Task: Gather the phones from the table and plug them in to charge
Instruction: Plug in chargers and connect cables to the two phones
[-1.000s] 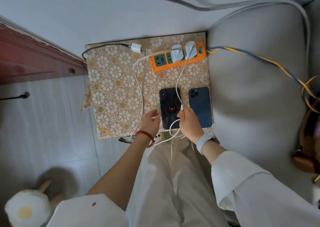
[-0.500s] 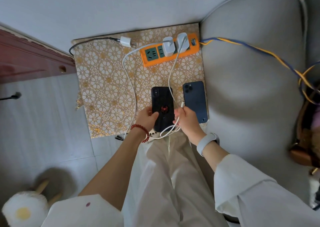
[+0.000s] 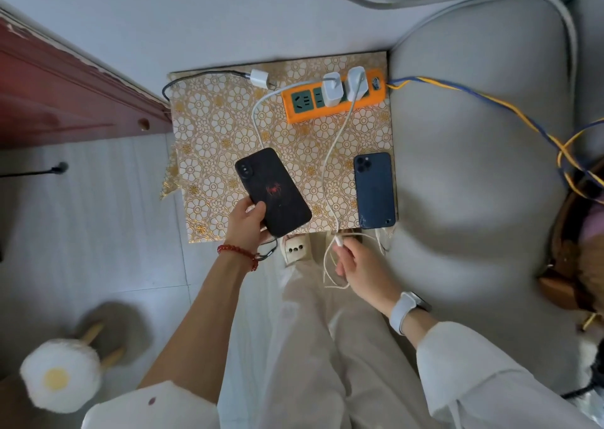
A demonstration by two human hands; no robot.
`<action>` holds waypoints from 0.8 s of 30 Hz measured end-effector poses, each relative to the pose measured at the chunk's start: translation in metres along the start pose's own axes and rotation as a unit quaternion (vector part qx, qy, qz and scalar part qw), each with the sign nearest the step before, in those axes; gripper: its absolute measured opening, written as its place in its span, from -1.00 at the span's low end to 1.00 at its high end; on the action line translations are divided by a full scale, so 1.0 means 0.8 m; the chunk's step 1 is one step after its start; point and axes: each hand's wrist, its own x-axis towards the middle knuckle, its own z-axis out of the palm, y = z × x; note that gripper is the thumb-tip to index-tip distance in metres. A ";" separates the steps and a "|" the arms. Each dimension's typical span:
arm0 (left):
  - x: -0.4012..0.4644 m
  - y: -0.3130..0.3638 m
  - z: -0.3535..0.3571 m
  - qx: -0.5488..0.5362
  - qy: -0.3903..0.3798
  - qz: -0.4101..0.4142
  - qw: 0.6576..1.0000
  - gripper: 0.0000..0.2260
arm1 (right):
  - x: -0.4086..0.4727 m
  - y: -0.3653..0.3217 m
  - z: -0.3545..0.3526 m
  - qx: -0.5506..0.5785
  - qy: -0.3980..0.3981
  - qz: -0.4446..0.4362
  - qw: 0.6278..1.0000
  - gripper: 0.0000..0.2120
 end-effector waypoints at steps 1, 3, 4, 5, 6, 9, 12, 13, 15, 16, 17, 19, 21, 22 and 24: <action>-0.002 0.000 0.001 -0.015 -0.002 -0.004 1.000 -0.85 | -0.001 -0.015 -0.002 0.020 0.004 -0.025 0.999 -0.76; -0.007 -0.001 0.005 -0.059 -0.008 -0.014 0.998 -0.83 | -0.001 -0.040 -0.002 0.054 -0.002 -0.046 0.997 -0.77; -0.010 -0.001 0.008 -0.086 -0.010 -0.018 0.996 -0.82 | -0.001 -0.049 0.000 0.081 -0.003 -0.047 0.996 -0.77; -0.012 0.000 0.010 -0.113 -0.012 -0.022 0.993 -0.81 | -0.001 -0.056 0.001 0.114 -0.001 -0.044 0.992 -0.77; -0.014 0.000 0.013 -0.137 -0.012 -0.025 0.990 -0.82 | -0.002 -0.061 0.003 0.145 0.002 -0.041 0.989 -0.76; -0.019 0.004 0.017 -0.180 -0.011 -0.028 0.983 -0.81 | -0.002 -0.065 0.009 0.199 0.024 -0.015 0.980 -0.78; -0.024 0.007 0.016 -0.199 -0.014 -0.022 0.980 -0.82 | -0.002 -0.066 0.011 0.243 0.053 0.004 0.969 -0.82; -0.025 0.008 0.015 -0.206 -0.016 -0.020 0.978 -0.83 | -0.002 -0.068 0.011 0.245 0.059 -0.001 0.968 -0.86; -0.027 0.009 0.014 -0.214 -0.015 -0.017 0.976 -0.83 | -0.002 -0.072 0.010 0.247 0.067 -0.015 0.967 -0.85; -0.028 0.008 0.014 -0.216 -0.015 -0.017 0.976 -0.83 | -0.002 -0.074 0.010 0.249 0.068 -0.017 0.966 -0.85; -0.028 0.008 0.014 -0.217 -0.015 -0.017 0.976 -0.83 | -0.001 -0.077 0.010 0.252 0.068 -0.016 0.965 -0.86; -0.028 0.008 0.016 -0.219 -0.019 -0.019 0.975 -0.84 | 0.001 -0.082 0.010 0.251 0.068 -0.008 0.966 -0.87; -0.029 0.008 0.019 -0.227 -0.022 -0.022 0.973 -0.83 | 0.003 -0.083 0.011 0.250 0.071 -0.005 0.966 -0.84; -0.030 0.008 0.020 -0.230 -0.021 -0.023 0.973 -0.83 | 0.004 -0.083 0.012 0.253 0.076 -0.006 0.964 -0.83; -0.030 0.007 0.022 -0.231 -0.020 -0.024 0.972 -0.84 | 0.004 -0.082 0.012 0.250 0.088 -0.008 0.964 -0.82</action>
